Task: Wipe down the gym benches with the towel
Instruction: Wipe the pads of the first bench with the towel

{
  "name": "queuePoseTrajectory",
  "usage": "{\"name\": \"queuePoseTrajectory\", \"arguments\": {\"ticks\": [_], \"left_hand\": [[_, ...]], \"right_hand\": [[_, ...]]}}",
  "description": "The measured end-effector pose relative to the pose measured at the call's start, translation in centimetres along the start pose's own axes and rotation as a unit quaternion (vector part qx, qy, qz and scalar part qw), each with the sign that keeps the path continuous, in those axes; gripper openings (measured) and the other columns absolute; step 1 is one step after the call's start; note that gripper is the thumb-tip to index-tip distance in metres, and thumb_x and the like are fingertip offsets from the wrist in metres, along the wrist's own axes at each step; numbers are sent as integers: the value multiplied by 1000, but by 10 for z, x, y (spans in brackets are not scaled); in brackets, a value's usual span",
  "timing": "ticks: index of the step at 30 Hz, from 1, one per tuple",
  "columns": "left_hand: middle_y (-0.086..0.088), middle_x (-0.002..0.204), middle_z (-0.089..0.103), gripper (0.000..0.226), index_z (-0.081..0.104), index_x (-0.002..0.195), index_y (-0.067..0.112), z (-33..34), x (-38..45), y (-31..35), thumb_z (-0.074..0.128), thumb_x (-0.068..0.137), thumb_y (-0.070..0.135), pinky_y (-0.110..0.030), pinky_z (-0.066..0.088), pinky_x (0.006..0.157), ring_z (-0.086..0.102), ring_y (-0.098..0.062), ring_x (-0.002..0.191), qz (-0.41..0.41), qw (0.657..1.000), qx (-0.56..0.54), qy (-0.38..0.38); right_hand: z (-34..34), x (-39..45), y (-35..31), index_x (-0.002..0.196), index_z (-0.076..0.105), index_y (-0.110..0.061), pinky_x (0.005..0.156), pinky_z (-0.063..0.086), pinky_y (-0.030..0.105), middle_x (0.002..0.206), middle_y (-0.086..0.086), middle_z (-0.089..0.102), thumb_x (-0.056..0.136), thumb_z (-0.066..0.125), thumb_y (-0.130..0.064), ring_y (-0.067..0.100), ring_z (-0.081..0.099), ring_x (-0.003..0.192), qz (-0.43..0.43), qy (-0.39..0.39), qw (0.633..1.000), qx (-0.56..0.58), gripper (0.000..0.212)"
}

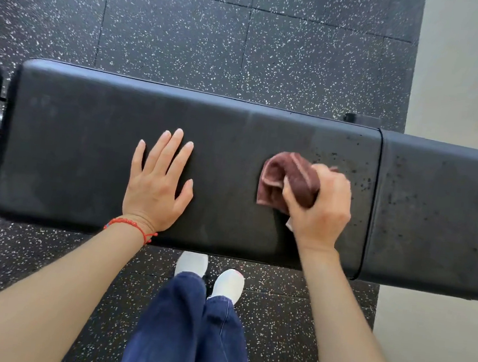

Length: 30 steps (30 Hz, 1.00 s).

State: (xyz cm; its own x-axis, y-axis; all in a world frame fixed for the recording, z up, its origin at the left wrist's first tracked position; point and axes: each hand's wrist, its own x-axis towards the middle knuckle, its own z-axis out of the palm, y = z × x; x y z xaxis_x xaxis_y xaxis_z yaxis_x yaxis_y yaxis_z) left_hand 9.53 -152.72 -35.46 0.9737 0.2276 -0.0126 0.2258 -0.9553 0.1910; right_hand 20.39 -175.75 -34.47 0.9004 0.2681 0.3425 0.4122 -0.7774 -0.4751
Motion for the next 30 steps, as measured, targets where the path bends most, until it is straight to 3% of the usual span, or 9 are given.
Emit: {"name": "queuePoseTrajectory", "arguments": {"ticks": [6, 10, 15, 19, 24, 30], "left_hand": [[-15, 147, 33, 56, 40, 138, 6, -1, 0, 3, 37, 87, 30, -54, 14, 110, 26, -29, 137, -1, 1000, -2, -12], [-20, 145, 34, 55, 42, 135, 1, -9, 1, 9, 34, 87, 27, -58, 18, 108, 29, -35, 135, -14, 999, -3, -32], [-26, 141, 37, 52, 47, 129, -5, -29, 8, 50, 48, 83, 18, -59, 26, 103, 33, -42, 131, -110, 991, -74, -17], [-25, 141, 39, 53, 48, 130, -3, -26, 15, 100, 42, 83, 23, -59, 30, 101, 36, -40, 130, -45, 994, -92, -41], [-22, 145, 34, 58, 42, 135, 1, 0, 27, 132, 60, 84, 19, -60, 22, 105, 31, -37, 134, -16, 996, -69, -57], [-18, 149, 29, 59, 33, 141, 6, 23, 27, 128, 36, 89, 34, -53, 12, 110, 23, -30, 138, -13, 998, 7, -58]], "right_hand": [[11, 69, 6, 105, 64, 1, 73, 45, 41, 89, 21, 61, 79, 70, -31, 37, 58, 82, 70, 3, 997, -25, 42], [4, 67, 6, 107, 63, 0, 76, 41, 39, 90, 20, 60, 78, 74, -28, 35, 57, 85, 63, -18, 998, -10, 42], [-14, 23, 10, 103, 64, -1, 78, 43, 38, 88, 17, 59, 80, 66, -34, 33, 54, 82, 61, -30, 998, -8, 40], [-33, -26, 21, 105, 57, -8, 77, 46, 38, 89, 17, 60, 78, 68, -31, 31, 55, 82, 53, -39, 998, 1, 37], [-53, -72, 34, 109, 51, -12, 81, 47, 39, 91, 18, 62, 77, 69, -30, 25, 52, 90, 46, -37, 998, 10, 41], [-45, -59, 49, 108, 53, -11, 87, 43, 35, 89, 16, 63, 81, 66, -34, 24, 52, 89, 15, -24, 999, 16, 38]]}}
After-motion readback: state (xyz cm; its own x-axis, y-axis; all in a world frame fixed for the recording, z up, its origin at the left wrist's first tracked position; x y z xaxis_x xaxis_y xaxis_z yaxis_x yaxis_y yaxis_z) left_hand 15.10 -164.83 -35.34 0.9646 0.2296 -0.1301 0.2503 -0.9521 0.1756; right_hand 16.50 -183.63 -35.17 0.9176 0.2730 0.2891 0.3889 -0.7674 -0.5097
